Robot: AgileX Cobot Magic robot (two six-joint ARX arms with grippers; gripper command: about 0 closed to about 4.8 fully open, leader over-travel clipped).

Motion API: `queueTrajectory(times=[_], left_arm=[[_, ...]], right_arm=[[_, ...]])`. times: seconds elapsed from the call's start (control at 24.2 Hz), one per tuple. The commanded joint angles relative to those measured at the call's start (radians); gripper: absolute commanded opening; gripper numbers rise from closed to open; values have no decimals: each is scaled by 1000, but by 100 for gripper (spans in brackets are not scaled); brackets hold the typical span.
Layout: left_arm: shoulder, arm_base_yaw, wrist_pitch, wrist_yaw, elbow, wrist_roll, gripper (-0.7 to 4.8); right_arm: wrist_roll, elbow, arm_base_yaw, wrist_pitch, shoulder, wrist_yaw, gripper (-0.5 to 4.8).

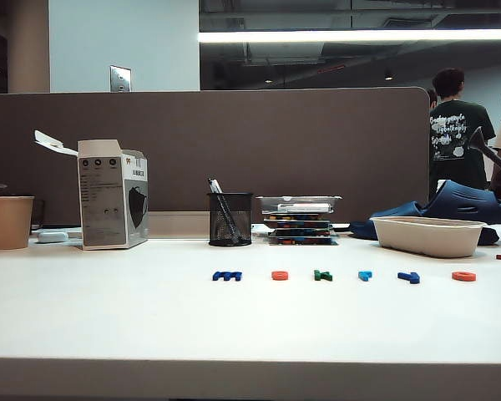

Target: Select the appropriate letters from the row of letter magnets placed on the table to arrange into the word "sky".

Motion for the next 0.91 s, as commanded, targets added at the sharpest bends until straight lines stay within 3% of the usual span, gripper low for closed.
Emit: queueTrajectory(times=[0.04, 0.58, 0.74, 0.91], left_arm=[[0, -1, 13, 4, 5, 4, -5], [0, -1, 19, 4, 5, 4, -5], [0, -1, 79, 5, 15, 4, -5], [0, -1, -10, 110, 137, 0, -5]], right_arm=[[-2, 3, 1, 23, -7, 6, -6], [-2, 3, 1, 31, -7, 6, -6], [-2, 3, 1, 33, -7, 5, -5], [-2, 3, 1, 31, -7, 6, -5]])
